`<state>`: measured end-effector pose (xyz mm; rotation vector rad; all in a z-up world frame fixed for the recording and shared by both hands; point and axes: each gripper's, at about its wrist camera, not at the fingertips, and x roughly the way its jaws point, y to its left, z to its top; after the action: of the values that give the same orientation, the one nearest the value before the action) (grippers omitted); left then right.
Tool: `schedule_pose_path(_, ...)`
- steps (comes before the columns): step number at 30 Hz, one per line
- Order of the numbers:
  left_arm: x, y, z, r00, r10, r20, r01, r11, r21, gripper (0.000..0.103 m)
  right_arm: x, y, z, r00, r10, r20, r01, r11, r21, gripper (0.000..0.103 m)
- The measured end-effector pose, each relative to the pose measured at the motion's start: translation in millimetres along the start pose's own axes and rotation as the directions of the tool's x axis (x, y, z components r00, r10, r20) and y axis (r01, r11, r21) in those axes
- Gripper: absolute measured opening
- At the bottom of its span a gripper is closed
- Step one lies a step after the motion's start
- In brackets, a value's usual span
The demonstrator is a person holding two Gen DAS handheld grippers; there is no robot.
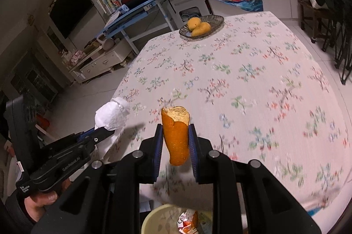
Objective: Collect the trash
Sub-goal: 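Carry the orange peel and napkin with both tools to the basin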
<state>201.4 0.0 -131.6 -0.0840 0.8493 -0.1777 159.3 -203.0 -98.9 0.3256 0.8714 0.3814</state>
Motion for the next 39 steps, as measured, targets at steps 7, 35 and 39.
schedule_pose_path(7, -15.4, -4.5, -19.2, 1.000, -0.011, 0.013, 0.011, 1.000, 0.009, 0.011, -15.9, 0.3, -20.8, 1.000, -0.006, 0.008, 0.006, 1.000, 0.017, 0.023)
schedule_pose_path(35, -63.7, -22.1, -69.8, 0.996, -0.049, 0.070, 0.046, 0.998, 0.045, 0.011, -49.9, 6.8, -57.2, 0.999, 0.023, 0.028, -0.023, 1.000, 0.020, 0.023)
schedule_pose_path(39, -67.7, -25.2, -78.5, 0.997, -0.056, 0.060, 0.053, 0.997, 0.055, 0.011, -49.9, 10.4, -68.0, 1.000, 0.026, -0.001, -0.026, 1.000, 0.009, 0.024)
